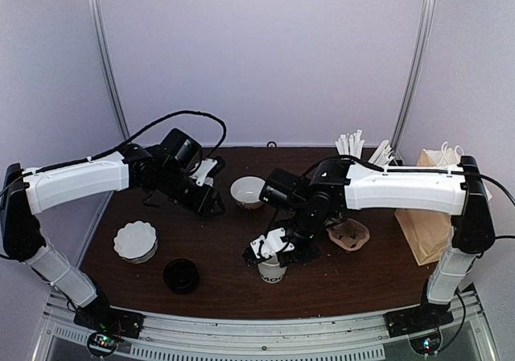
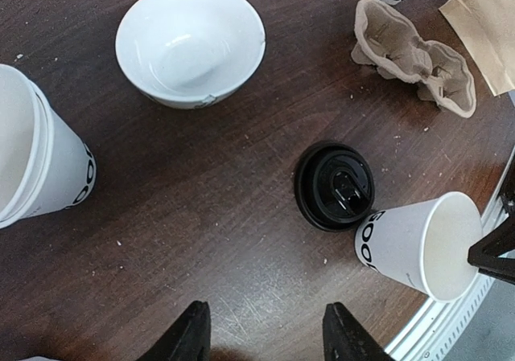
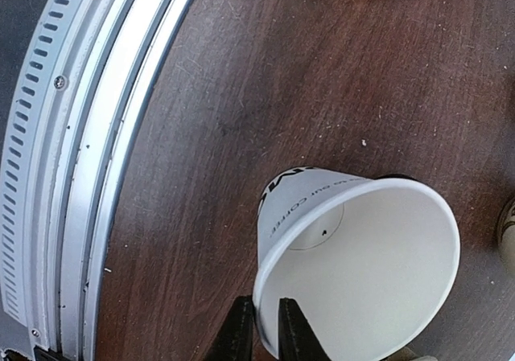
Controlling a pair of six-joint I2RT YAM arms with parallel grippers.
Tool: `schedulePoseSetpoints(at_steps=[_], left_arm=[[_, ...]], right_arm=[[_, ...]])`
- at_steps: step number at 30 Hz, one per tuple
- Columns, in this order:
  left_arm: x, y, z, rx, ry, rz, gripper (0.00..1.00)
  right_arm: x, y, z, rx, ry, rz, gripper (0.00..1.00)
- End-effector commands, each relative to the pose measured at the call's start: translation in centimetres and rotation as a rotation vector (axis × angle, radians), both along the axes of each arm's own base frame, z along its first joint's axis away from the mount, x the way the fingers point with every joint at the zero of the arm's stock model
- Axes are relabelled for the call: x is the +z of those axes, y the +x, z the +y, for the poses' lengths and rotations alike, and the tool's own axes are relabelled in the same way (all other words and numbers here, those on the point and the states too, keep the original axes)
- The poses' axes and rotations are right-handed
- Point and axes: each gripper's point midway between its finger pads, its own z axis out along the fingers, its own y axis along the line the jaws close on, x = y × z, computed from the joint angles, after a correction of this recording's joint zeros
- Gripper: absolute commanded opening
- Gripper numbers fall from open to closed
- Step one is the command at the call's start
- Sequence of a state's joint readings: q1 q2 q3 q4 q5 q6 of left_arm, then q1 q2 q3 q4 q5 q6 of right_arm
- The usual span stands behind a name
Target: Pack the takeout coffee
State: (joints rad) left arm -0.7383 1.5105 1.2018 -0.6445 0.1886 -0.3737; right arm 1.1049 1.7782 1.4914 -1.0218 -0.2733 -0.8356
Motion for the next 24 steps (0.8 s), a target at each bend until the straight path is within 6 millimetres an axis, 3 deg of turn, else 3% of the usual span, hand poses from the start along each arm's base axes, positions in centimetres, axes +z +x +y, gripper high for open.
schedulePoseSetpoints(at_steps=[1, 5, 11, 15, 19, 24], left_arm=[[1.3, 0.4, -0.5, 0.0, -0.053, -0.023, 0.51], [1.3, 0.5, -0.8, -0.004, -0.061, -0.021, 0.5], [1.1, 0.5, -1.1, -0.01, -0.069, -0.011, 0.5], [0.4, 0.2, -1.3, -0.048, -0.054, 0.002, 0.5], [-0.7, 0.1, -1.4, -0.082, -0.007, 0.028, 0.49], [-1.4, 0.3, -1.3, -0.094, 0.023, 0.036, 0.49]], right_arm=[[0.4, -0.3, -0.6, 0.01, 0.006, -0.022, 0.18], [-0.2, -0.5, -0.6, 0.016, -0.015, -0.021, 0.21], [0.5, -0.6, -1.0, 0.01, -0.015, -0.034, 0.0], [1.9, -1.0, -2.6, 0.007, 0.005, -0.062, 0.0], [2.0, -1.6, -4.2, 0.003, 0.004, -0.069, 0.0], [1.5, -1.6, -4.3, 0.0, 0.02, -0.079, 0.0]])
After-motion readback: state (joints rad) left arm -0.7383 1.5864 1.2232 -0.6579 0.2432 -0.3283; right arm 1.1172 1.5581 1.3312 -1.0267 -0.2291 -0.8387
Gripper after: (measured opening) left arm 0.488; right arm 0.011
